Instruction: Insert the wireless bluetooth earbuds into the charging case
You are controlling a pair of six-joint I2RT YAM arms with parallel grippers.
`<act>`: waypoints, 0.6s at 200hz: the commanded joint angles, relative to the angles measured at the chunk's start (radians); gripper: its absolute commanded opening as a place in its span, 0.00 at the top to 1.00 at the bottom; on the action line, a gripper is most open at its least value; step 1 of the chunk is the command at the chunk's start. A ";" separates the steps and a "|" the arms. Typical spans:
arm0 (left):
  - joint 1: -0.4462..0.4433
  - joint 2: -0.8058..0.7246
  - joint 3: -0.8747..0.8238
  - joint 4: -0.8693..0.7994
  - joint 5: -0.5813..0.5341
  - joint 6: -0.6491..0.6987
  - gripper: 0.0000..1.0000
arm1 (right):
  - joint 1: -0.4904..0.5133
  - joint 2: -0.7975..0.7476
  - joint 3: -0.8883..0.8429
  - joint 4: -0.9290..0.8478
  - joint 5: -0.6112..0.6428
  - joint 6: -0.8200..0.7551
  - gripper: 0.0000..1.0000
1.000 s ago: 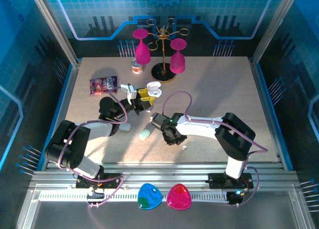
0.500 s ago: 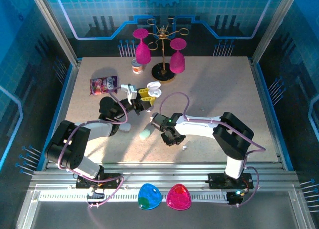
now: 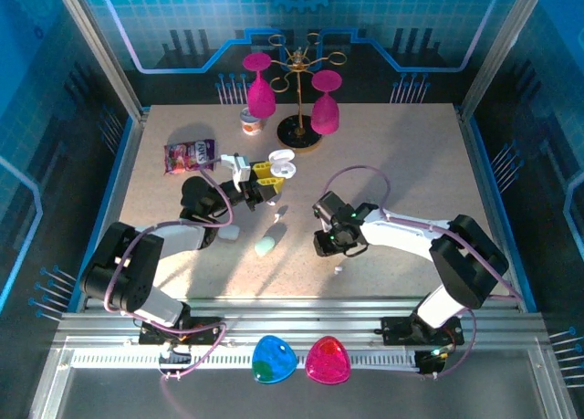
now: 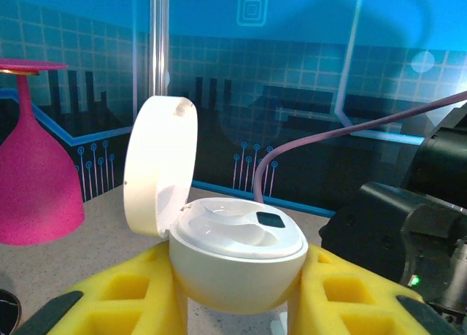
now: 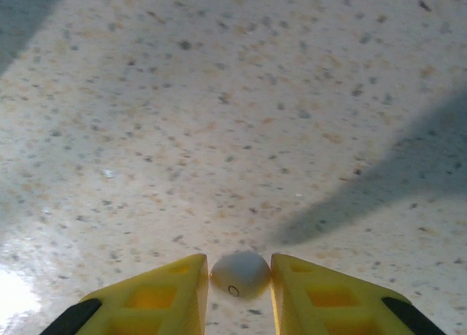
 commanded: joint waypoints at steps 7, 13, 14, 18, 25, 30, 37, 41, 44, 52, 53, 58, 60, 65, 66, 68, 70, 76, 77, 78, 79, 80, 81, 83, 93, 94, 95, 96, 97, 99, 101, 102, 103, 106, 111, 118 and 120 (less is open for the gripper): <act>0.009 -0.035 -0.008 -0.006 0.002 0.034 0.77 | -0.027 -0.020 -0.016 -0.065 0.036 -0.111 0.70; 0.009 -0.037 -0.009 -0.006 0.001 0.034 0.77 | -0.038 -0.020 -0.017 -0.081 0.037 -0.130 0.70; 0.009 -0.036 -0.009 -0.006 0.001 0.034 0.77 | -0.039 -0.020 -0.016 -0.084 0.038 -0.133 0.70; 0.009 -0.037 -0.010 -0.006 0.003 0.035 0.77 | -0.048 -0.020 -0.016 -0.094 0.039 -0.140 0.70; 0.009 -0.035 -0.010 -0.005 0.002 0.034 0.77 | -0.059 -0.018 -0.016 -0.104 0.039 -0.145 0.70; 0.009 -0.035 -0.011 -0.005 0.001 0.035 0.77 | -0.065 -0.018 -0.016 -0.107 0.036 -0.148 0.70; 0.009 -0.034 -0.011 -0.002 0.000 0.036 0.77 | -0.067 -0.021 -0.016 -0.106 0.035 -0.148 0.70; 0.009 -0.034 -0.012 0.000 0.000 0.035 0.77 | -0.068 -0.021 -0.016 -0.103 0.034 -0.146 0.70; 0.009 -0.034 -0.013 0.002 0.000 0.035 0.77 | -0.069 -0.022 -0.015 -0.102 0.030 -0.143 0.70; 0.009 -0.033 -0.014 0.004 -0.001 0.033 0.77 | -0.069 -0.024 -0.010 -0.101 0.026 -0.132 0.70; 0.009 -0.033 -0.014 0.005 -0.001 0.033 0.77 | -0.069 -0.024 -0.010 -0.101 0.027 -0.131 0.70; 0.009 -0.036 -0.014 0.006 0.000 0.033 0.77 | -0.069 -0.024 -0.009 -0.101 0.026 -0.123 0.70; 0.009 -0.035 -0.015 0.006 -0.001 0.032 0.77 | -0.069 -0.023 -0.008 -0.101 0.027 -0.120 0.70; 0.009 -0.037 -0.016 0.006 -0.001 0.032 0.77 | -0.068 -0.023 -0.007 -0.102 0.029 -0.113 0.70; 0.009 -0.037 -0.016 0.006 -0.001 0.032 0.77 | -0.068 -0.023 -0.005 -0.102 0.029 -0.111 0.70; 0.009 -0.037 -0.017 0.006 -0.002 0.032 0.77 | -0.069 -0.022 -0.004 -0.103 0.032 -0.106 0.69; 0.009 -0.039 -0.018 0.006 -0.002 0.032 0.77 | -0.069 -0.021 -0.004 -0.106 0.034 -0.102 0.69; 0.009 -0.038 -0.019 0.006 -0.003 0.033 0.77 | -0.069 -0.021 -0.003 -0.114 0.045 -0.082 0.67; 0.009 -0.039 -0.020 0.005 -0.002 0.033 0.77 | -0.068 -0.021 -0.003 -0.116 0.047 -0.078 0.67; 0.009 -0.040 -0.020 0.005 -0.003 0.034 0.77 | -0.069 -0.021 -0.002 -0.117 0.049 -0.073 0.67; 0.009 -0.040 -0.020 0.005 -0.002 0.034 0.77 | -0.068 -0.022 -0.003 -0.119 0.050 -0.070 0.66; 0.009 -0.040 -0.020 0.004 -0.002 0.035 0.77 | -0.069 -0.023 -0.003 -0.121 0.052 -0.066 0.66; 0.009 -0.040 -0.020 0.003 -0.003 0.034 0.77 | -0.069 -0.023 -0.002 -0.123 0.053 -0.062 0.66; 0.009 -0.040 -0.020 0.003 -0.003 0.034 0.77 | -0.068 -0.025 -0.003 -0.126 0.056 -0.052 0.65; 0.009 -0.042 -0.021 -0.001 -0.001 0.034 0.77 | -0.068 -0.042 -0.005 -0.120 0.054 -0.002 0.61; 0.009 -0.042 -0.020 0.000 -0.001 0.034 0.77 | -0.069 -0.043 -0.007 -0.118 0.054 0.004 0.61; 0.009 -0.044 -0.020 -0.001 -0.001 0.035 0.77 | -0.068 -0.044 -0.008 -0.116 0.052 0.009 0.61; 0.009 -0.044 -0.020 -0.001 0.000 0.035 0.77 | -0.069 -0.047 -0.010 -0.114 0.050 0.014 0.60; 0.009 -0.044 -0.020 0.000 -0.001 0.035 0.77 | -0.069 -0.049 -0.012 -0.111 0.048 0.019 0.60; 0.009 -0.044 -0.020 -0.002 -0.001 0.035 0.77 | -0.069 -0.054 -0.018 -0.106 0.044 0.031 0.59; 0.009 -0.044 -0.020 -0.003 0.000 0.034 0.77 | -0.069 -0.060 -0.022 -0.100 0.040 0.041 0.59; 0.009 -0.044 -0.021 -0.003 0.000 0.035 0.77 | -0.069 -0.061 -0.025 -0.097 0.038 0.048 0.59; 0.009 -0.044 -0.021 -0.003 -0.001 0.035 0.77 | -0.069 -0.063 -0.029 -0.093 0.035 0.054 0.59; 0.009 -0.045 -0.022 -0.003 -0.001 0.037 0.77 | -0.069 -0.072 -0.035 -0.084 0.030 0.072 0.58; 0.009 -0.045 -0.022 -0.002 -0.001 0.038 0.77 | -0.070 -0.087 -0.051 -0.067 0.021 0.104 0.57; 0.009 -0.044 -0.022 0.000 -0.001 0.039 0.77 | -0.071 -0.107 -0.074 -0.040 0.008 0.149 0.57; 0.009 -0.044 -0.022 0.000 -0.001 0.038 0.77 | -0.073 -0.112 -0.081 -0.034 0.004 0.162 0.57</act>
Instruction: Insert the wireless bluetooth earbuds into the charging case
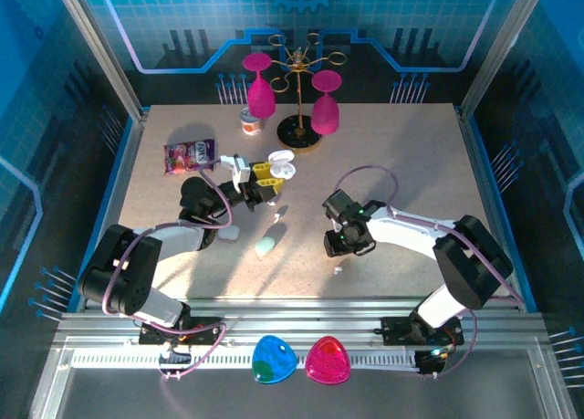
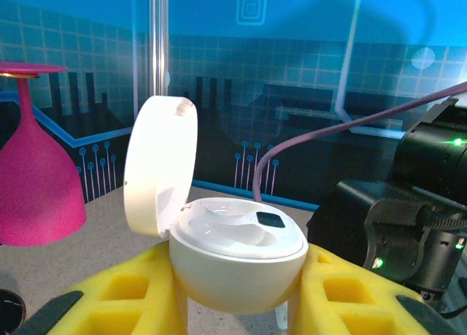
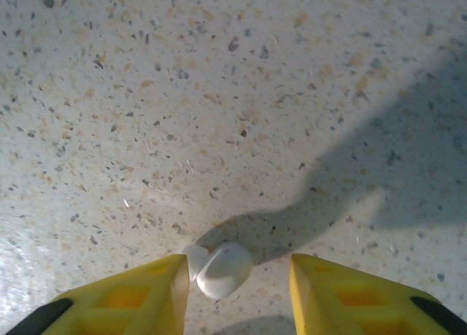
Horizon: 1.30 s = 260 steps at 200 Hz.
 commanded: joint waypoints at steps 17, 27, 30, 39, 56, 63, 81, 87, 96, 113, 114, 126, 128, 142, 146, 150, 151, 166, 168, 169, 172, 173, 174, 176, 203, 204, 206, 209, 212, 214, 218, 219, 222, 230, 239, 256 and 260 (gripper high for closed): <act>0.009 -0.018 -0.013 0.025 0.000 0.013 0.77 | -0.024 -0.125 -0.122 0.120 -0.071 0.277 0.59; 0.009 -0.015 -0.013 0.033 0.002 0.008 0.77 | -0.033 -0.147 -0.160 0.172 -0.109 0.334 0.60; 0.009 -0.014 -0.013 0.033 0.002 0.008 0.77 | -0.038 -0.152 -0.172 0.187 -0.120 0.348 0.61; 0.009 -0.014 -0.013 0.036 0.002 0.007 0.77 | -0.049 -0.165 -0.202 0.231 -0.156 0.384 0.64; 0.009 -0.014 -0.015 0.037 0.003 0.008 0.77 | -0.069 -0.174 -0.252 0.305 -0.204 0.434 0.67; 0.009 -0.014 -0.015 0.038 0.004 0.006 0.77 | -0.076 -0.177 -0.268 0.329 -0.219 0.446 0.68; 0.009 -0.016 -0.018 0.041 0.003 0.004 0.77 | -0.095 -0.173 -0.285 0.348 -0.238 0.455 0.70; 0.009 -0.018 -0.019 0.041 0.003 0.004 0.77 | -0.099 -0.171 -0.287 0.350 -0.241 0.452 0.70; 0.009 -0.021 -0.021 0.040 0.003 0.006 0.77 | -0.105 -0.172 -0.287 0.351 -0.243 0.451 0.71; 0.009 -0.023 -0.024 0.035 0.003 0.008 0.77 | -0.113 -0.171 -0.291 0.362 -0.248 0.451 0.71; 0.009 -0.023 -0.024 0.036 0.003 0.008 0.77 | -0.114 -0.172 -0.291 0.364 -0.250 0.450 0.71; 0.009 -0.025 -0.024 0.035 0.001 0.009 0.77 | -0.120 -0.174 -0.297 0.383 -0.261 0.450 0.71; 0.009 -0.026 -0.024 0.035 0.001 0.010 0.77 | -0.120 -0.173 -0.297 0.385 -0.262 0.450 0.71; 0.009 -0.024 -0.023 0.034 0.000 0.010 0.77 | -0.124 -0.176 -0.301 0.402 -0.275 0.439 0.71; 0.009 -0.025 -0.022 0.032 0.002 0.010 0.77 | -0.125 -0.177 -0.298 0.401 -0.278 0.432 0.71; 0.009 -0.024 -0.021 0.032 0.002 0.010 0.77 | -0.125 -0.178 -0.295 0.396 -0.278 0.424 0.70; 0.009 -0.025 -0.020 0.031 0.002 0.010 0.77 | -0.125 -0.178 -0.294 0.395 -0.278 0.422 0.70; 0.008 -0.026 -0.018 0.029 0.002 0.010 0.77 | -0.125 -0.188 -0.274 0.351 -0.260 0.373 0.68; 0.009 -0.026 -0.018 0.029 0.002 0.011 0.77 | -0.125 -0.190 -0.269 0.344 -0.256 0.366 0.68; 0.009 -0.027 -0.018 0.029 0.002 0.010 0.77 | -0.125 -0.191 -0.267 0.340 -0.255 0.362 0.68; 0.009 -0.027 -0.018 0.029 0.003 0.010 0.77 | -0.125 -0.191 -0.261 0.327 -0.247 0.350 0.67; 0.009 -0.027 -0.017 0.029 0.002 0.010 0.77 | -0.125 -0.192 -0.259 0.324 -0.245 0.344 0.67; 0.009 -0.026 -0.017 0.029 0.002 0.011 0.77 | -0.125 -0.192 -0.256 0.318 -0.244 0.339 0.67; 0.009 -0.026 -0.017 0.029 0.003 0.010 0.77 | -0.125 -0.194 -0.251 0.311 -0.237 0.331 0.67; 0.009 -0.027 -0.014 0.027 0.003 0.011 0.77 | -0.132 -0.177 -0.207 0.264 -0.230 0.196 0.64; 0.009 -0.028 -0.014 0.026 0.003 0.011 0.77 | -0.133 -0.176 -0.205 0.264 -0.231 0.193 0.64; 0.009 -0.028 -0.014 0.028 0.002 0.010 0.77 | -0.135 -0.172 -0.202 0.262 -0.232 0.185 0.64; 0.009 -0.028 -0.013 0.027 0.003 0.010 0.77 | -0.137 -0.166 -0.196 0.260 -0.233 0.176 0.64; 0.009 -0.027 -0.013 0.028 0.002 0.011 0.77 | -0.138 -0.162 -0.194 0.258 -0.235 0.165 0.64; 0.010 -0.028 -0.013 0.027 0.003 0.010 0.77 | -0.139 -0.158 -0.192 0.258 -0.237 0.160 0.64; 0.009 -0.027 -0.013 0.026 0.004 0.010 0.77 | -0.143 -0.151 -0.188 0.259 -0.243 0.145 0.64; 0.009 -0.027 -0.013 0.027 0.003 0.010 0.77 | -0.143 -0.150 -0.187 0.261 -0.246 0.141 0.64; 0.009 -0.027 -0.013 0.025 0.004 0.012 0.77 | -0.146 -0.143 -0.186 0.266 -0.254 0.131 0.64; 0.009 -0.028 -0.013 0.024 0.004 0.012 0.77 | -0.151 -0.130 -0.181 0.275 -0.269 0.113 0.63; 0.010 -0.031 -0.013 0.020 0.003 0.013 0.77 | -0.157 -0.119 -0.175 0.283 -0.285 0.097 0.63; 0.009 -0.038 -0.013 0.006 0.003 0.021 0.77 | -0.163 -0.104 -0.169 0.310 -0.308 0.068 0.63; 0.009 -0.038 -0.013 0.003 0.003 0.021 0.77 | -0.163 -0.100 -0.169 0.321 -0.313 0.060 0.63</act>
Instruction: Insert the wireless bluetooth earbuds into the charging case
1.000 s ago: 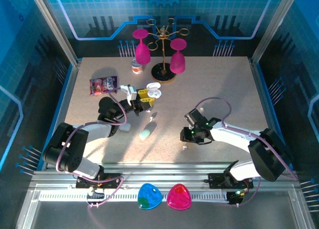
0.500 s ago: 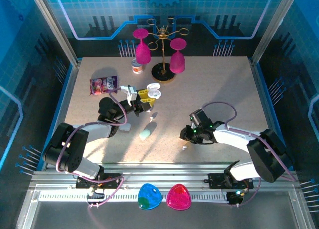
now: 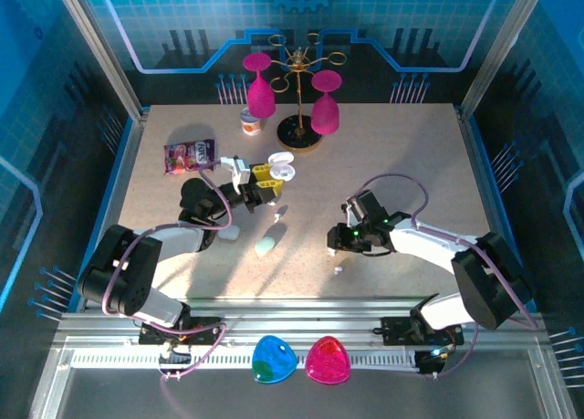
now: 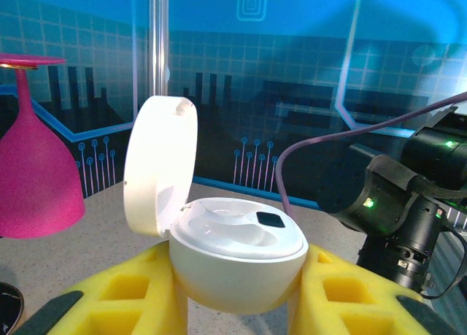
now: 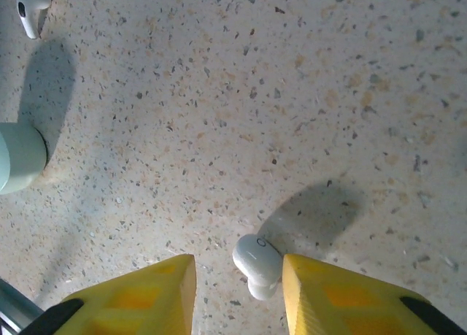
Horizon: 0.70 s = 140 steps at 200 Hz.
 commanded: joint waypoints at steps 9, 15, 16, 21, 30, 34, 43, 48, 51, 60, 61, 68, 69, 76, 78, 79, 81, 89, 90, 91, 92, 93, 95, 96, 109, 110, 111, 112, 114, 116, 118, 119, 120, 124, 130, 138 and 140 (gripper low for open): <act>0.009 -0.036 -0.001 0.003 0.002 0.021 0.77 | -0.020 0.036 0.018 0.046 -0.065 -0.110 0.62; 0.009 -0.036 -0.001 0.005 0.004 0.021 0.77 | -0.024 0.042 0.012 0.060 -0.076 -0.116 0.61; 0.009 -0.036 -0.001 0.006 0.004 0.021 0.77 | -0.024 0.043 0.012 0.062 -0.078 -0.118 0.61; 0.009 -0.036 -0.001 0.005 0.004 0.021 0.77 | -0.027 0.050 0.008 0.075 -0.088 -0.123 0.61; 0.009 -0.036 -0.001 0.007 0.006 0.020 0.77 | -0.033 0.060 0.001 0.094 -0.112 -0.131 0.61; 0.009 -0.035 0.000 0.006 0.006 0.018 0.77 | -0.034 0.064 -0.002 0.099 -0.119 -0.134 0.60; 0.009 -0.034 0.000 0.006 0.009 0.015 0.77 | -0.033 0.069 -0.009 0.109 -0.129 -0.135 0.60; 0.009 -0.036 0.000 0.006 0.008 0.015 0.77 | -0.035 0.071 -0.014 0.114 -0.135 -0.135 0.60; 0.009 -0.036 0.000 0.005 0.009 0.015 0.77 | -0.034 0.072 -0.017 0.118 -0.139 -0.135 0.60; 0.009 -0.037 0.000 0.006 0.011 0.013 0.77 | -0.034 0.072 -0.026 0.125 -0.144 -0.133 0.60; 0.009 -0.038 0.000 0.005 0.012 0.013 0.77 | -0.034 0.071 -0.027 0.125 -0.144 -0.133 0.61; 0.009 -0.039 0.000 0.006 0.011 0.013 0.77 | -0.034 0.071 -0.036 0.131 -0.149 -0.130 0.61; 0.009 -0.040 0.000 0.006 0.012 0.013 0.77 | -0.034 0.071 -0.037 0.133 -0.150 -0.129 0.60; 0.009 -0.039 0.000 0.006 0.013 0.012 0.77 | -0.034 0.069 -0.044 0.140 -0.154 -0.128 0.60; 0.009 -0.039 0.000 0.006 0.014 0.011 0.77 | -0.034 0.067 -0.045 0.141 -0.155 -0.129 0.60; 0.009 -0.039 0.000 0.006 0.014 0.010 0.77 | -0.034 0.067 -0.048 0.142 -0.155 -0.129 0.60; 0.009 -0.038 0.001 0.006 0.015 0.009 0.77 | -0.034 0.067 -0.049 0.144 -0.157 -0.129 0.60; 0.009 -0.037 0.002 0.008 0.016 0.008 0.77 | -0.035 0.066 -0.059 0.148 -0.158 -0.131 0.60; 0.009 -0.037 0.001 0.008 0.016 0.008 0.77 | -0.034 0.065 -0.059 0.148 -0.159 -0.131 0.60; 0.009 -0.037 0.001 0.008 0.016 0.009 0.77 | -0.034 0.064 -0.059 0.147 -0.159 -0.132 0.60; 0.009 -0.038 0.001 0.008 0.016 0.007 0.77 | -0.034 0.064 -0.060 0.146 -0.159 -0.132 0.60; 0.009 -0.038 0.001 0.009 0.016 0.007 0.77 | -0.034 0.065 -0.060 0.146 -0.159 -0.132 0.60; 0.009 -0.037 0.000 0.009 0.016 0.007 0.77 | -0.034 0.064 -0.061 0.146 -0.159 -0.133 0.60; 0.009 -0.037 0.000 0.009 0.016 0.007 0.77 | -0.034 0.064 -0.062 0.146 -0.158 -0.133 0.60; 0.009 -0.036 0.000 0.012 0.018 0.005 0.77 | -0.034 0.065 -0.068 0.145 -0.161 -0.138 0.60; 0.009 -0.036 0.000 0.012 0.018 0.004 0.77 | -0.034 0.066 -0.068 0.145 -0.162 -0.138 0.60; 0.009 -0.036 -0.001 0.012 0.017 0.005 0.77 | -0.034 0.066 -0.068 0.144 -0.162 -0.138 0.60; 0.009 -0.036 0.000 0.012 0.017 0.004 0.77 | -0.034 0.067 -0.068 0.144 -0.163 -0.139 0.60; 0.009 -0.036 -0.001 0.013 0.017 0.004 0.77 | -0.034 0.067 -0.068 0.143 -0.163 -0.139 0.60; 0.009 -0.036 -0.001 0.013 0.017 0.003 0.77 | -0.034 0.067 -0.068 0.142 -0.164 -0.139 0.60; 0.009 -0.035 -0.001 0.013 0.018 0.004 0.77 | -0.034 0.068 -0.068 0.140 -0.163 -0.141 0.60; 0.009 -0.036 -0.001 0.013 0.017 0.003 0.77 | -0.034 0.068 -0.069 0.140 -0.164 -0.141 0.60; 0.009 -0.036 -0.002 0.013 0.018 0.003 0.77 | -0.034 0.067 -0.069 0.141 -0.164 -0.141 0.60; 0.009 -0.036 -0.002 0.014 0.018 0.004 0.78 | -0.034 0.067 -0.069 0.140 -0.168 -0.141 0.60; 0.009 -0.037 -0.003 0.015 0.018 0.003 0.78 | -0.034 0.067 -0.073 0.141 -0.171 -0.141 0.60; 0.009 -0.037 -0.004 0.016 0.018 0.003 0.78 | -0.034 0.066 -0.074 0.143 -0.176 -0.142 0.60; 0.009 -0.037 -0.004 0.018 0.018 0.003 0.78 | -0.034 0.065 -0.074 0.142 -0.177 -0.142 0.60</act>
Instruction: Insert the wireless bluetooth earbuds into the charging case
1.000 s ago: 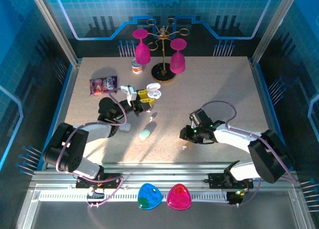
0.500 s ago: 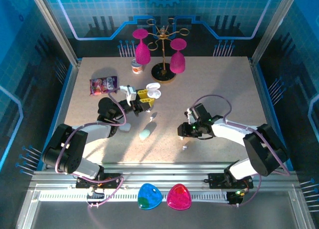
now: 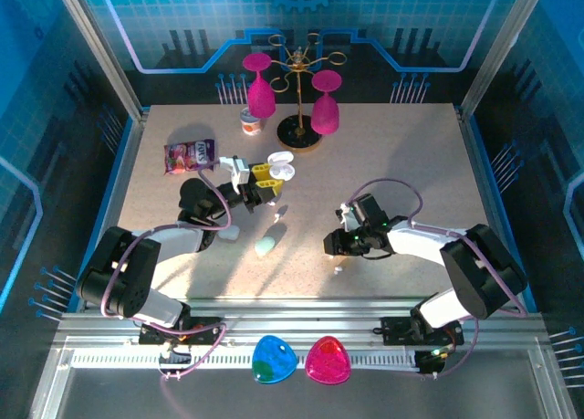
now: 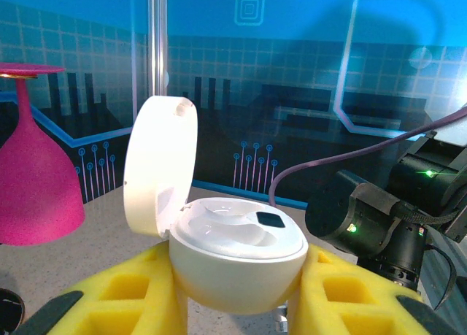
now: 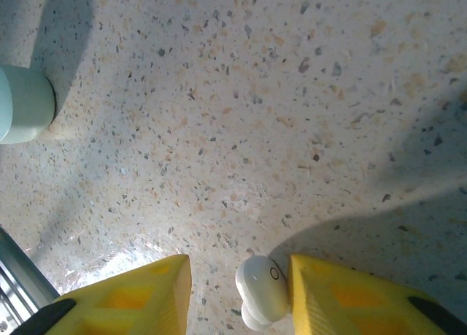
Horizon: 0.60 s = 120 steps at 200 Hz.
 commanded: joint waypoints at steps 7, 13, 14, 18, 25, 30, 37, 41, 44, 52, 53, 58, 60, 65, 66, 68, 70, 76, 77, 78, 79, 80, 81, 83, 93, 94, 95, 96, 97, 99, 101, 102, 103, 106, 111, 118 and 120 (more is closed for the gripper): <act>0.009 -0.026 -0.004 0.017 0.016 0.003 0.78 | -0.009 0.006 -0.015 0.016 -0.036 -0.024 0.61; 0.009 -0.025 -0.005 0.018 0.017 0.002 0.78 | -0.009 0.007 -0.016 0.020 -0.038 -0.023 0.61; 0.009 -0.025 -0.006 0.018 0.017 0.003 0.78 | -0.009 0.007 -0.017 0.020 -0.038 -0.023 0.61; 0.009 -0.025 -0.006 0.019 0.017 0.001 0.78 | -0.009 0.009 -0.016 0.020 -0.040 -0.024 0.62; 0.009 -0.025 -0.006 0.020 0.017 0.002 0.78 | -0.009 0.014 -0.014 0.021 -0.045 -0.024 0.62; 0.008 -0.025 -0.007 0.020 0.017 0.002 0.78 | -0.009 0.018 -0.013 0.023 -0.053 -0.024 0.62; 0.009 -0.027 -0.007 0.020 0.017 0.001 0.78 | -0.009 0.023 -0.012 0.028 -0.062 -0.023 0.62; 0.009 -0.027 -0.007 0.020 0.017 0.001 0.78 | -0.009 0.025 -0.012 0.032 -0.069 -0.022 0.62; 0.009 -0.028 -0.008 0.020 0.017 0.001 0.78 | -0.009 0.026 -0.013 0.034 -0.073 -0.021 0.62; 0.010 -0.029 -0.010 0.018 0.017 0.003 0.78 | -0.009 0.026 -0.014 0.040 -0.082 -0.021 0.62; 0.009 -0.029 -0.009 0.018 0.016 0.003 0.78 | -0.009 0.026 -0.014 0.040 -0.083 -0.021 0.62; 0.009 -0.031 -0.010 0.018 0.017 0.004 0.78 | -0.009 0.024 -0.015 0.040 -0.086 -0.021 0.63; 0.009 -0.031 -0.010 0.016 0.017 0.004 0.78 | -0.009 0.024 -0.015 0.040 -0.087 -0.020 0.63; 0.009 -0.034 -0.012 0.015 0.017 0.006 0.78 | -0.008 0.023 -0.016 0.039 -0.091 -0.022 0.63; 0.009 -0.034 -0.012 0.016 0.017 0.006 0.78 | -0.009 0.023 -0.017 0.038 -0.092 -0.022 0.63; 0.009 -0.034 -0.012 0.014 0.017 0.006 0.78 | -0.008 0.022 -0.017 0.037 -0.092 -0.024 0.63; 0.009 -0.034 -0.013 0.014 0.016 0.006 0.78 | -0.008 0.021 -0.017 0.035 -0.094 -0.024 0.63; 0.009 -0.034 -0.013 0.014 0.016 0.008 0.78 | -0.009 0.020 -0.017 0.031 -0.097 -0.029 0.63; 0.009 -0.034 -0.013 0.014 0.016 0.008 0.78 | -0.008 0.020 -0.017 0.030 -0.097 -0.030 0.63; 0.009 -0.035 -0.013 0.014 0.016 0.008 0.78 | -0.009 0.020 -0.017 0.029 -0.097 -0.031 0.63; 0.009 -0.035 -0.014 0.014 0.016 0.008 0.78 | -0.008 0.020 -0.016 0.029 -0.097 -0.031 0.63; 0.009 -0.035 -0.015 0.014 0.015 0.008 0.78 | -0.008 0.020 -0.017 0.028 -0.097 -0.031 0.63; 0.009 -0.034 -0.015 0.014 0.015 0.008 0.78 | -0.009 0.020 -0.017 0.028 -0.098 -0.033 0.63; 0.009 -0.034 -0.015 0.014 0.016 0.008 0.78 | -0.008 0.020 -0.017 0.025 -0.098 -0.035 0.63; 0.009 -0.035 -0.014 0.015 0.015 0.007 0.78 | -0.007 0.022 -0.016 0.015 -0.103 -0.044 0.63; 0.009 -0.035 -0.015 0.015 0.015 0.008 0.78 | -0.007 0.023 -0.016 0.015 -0.103 -0.045 0.63; 0.009 -0.034 -0.015 0.015 0.015 0.008 0.78 | -0.007 0.024 -0.016 0.013 -0.104 -0.046 0.63; 0.009 -0.033 -0.014 0.015 0.016 0.008 0.78 | -0.007 0.025 -0.015 0.012 -0.104 -0.047 0.63; 0.009 -0.033 -0.015 0.015 0.016 0.008 0.78 | -0.007 0.025 -0.015 0.010 -0.105 -0.048 0.63; 0.009 -0.032 -0.015 0.016 0.016 0.008 0.78 | -0.007 0.026 -0.014 0.007 -0.105 -0.050 0.63; 0.009 -0.033 -0.015 0.016 0.016 0.006 0.78 | -0.007 0.028 -0.013 0.005 -0.104 -0.051 0.63; 0.009 -0.033 -0.015 0.017 0.016 0.006 0.78 | -0.007 0.028 -0.012 0.003 -0.104 -0.051 0.63; 0.009 -0.032 -0.015 0.018 0.016 0.005 0.78 | -0.007 0.029 -0.011 0.002 -0.104 -0.051 0.63; 0.009 -0.032 -0.015 0.019 0.015 0.005 0.78 | -0.006 0.031 -0.010 -0.002 -0.104 -0.054 0.63; 0.009 -0.031 -0.014 0.022 0.015 0.003 0.78 | -0.005 0.034 -0.009 -0.006 -0.103 -0.058 0.63; 0.009 -0.031 -0.013 0.024 0.015 0.003 0.78 | -0.004 0.040 -0.008 -0.009 -0.102 -0.058 0.64; 0.009 -0.031 -0.013 0.024 0.015 0.003 0.78 | -0.004 0.041 -0.008 -0.011 -0.101 -0.059 0.64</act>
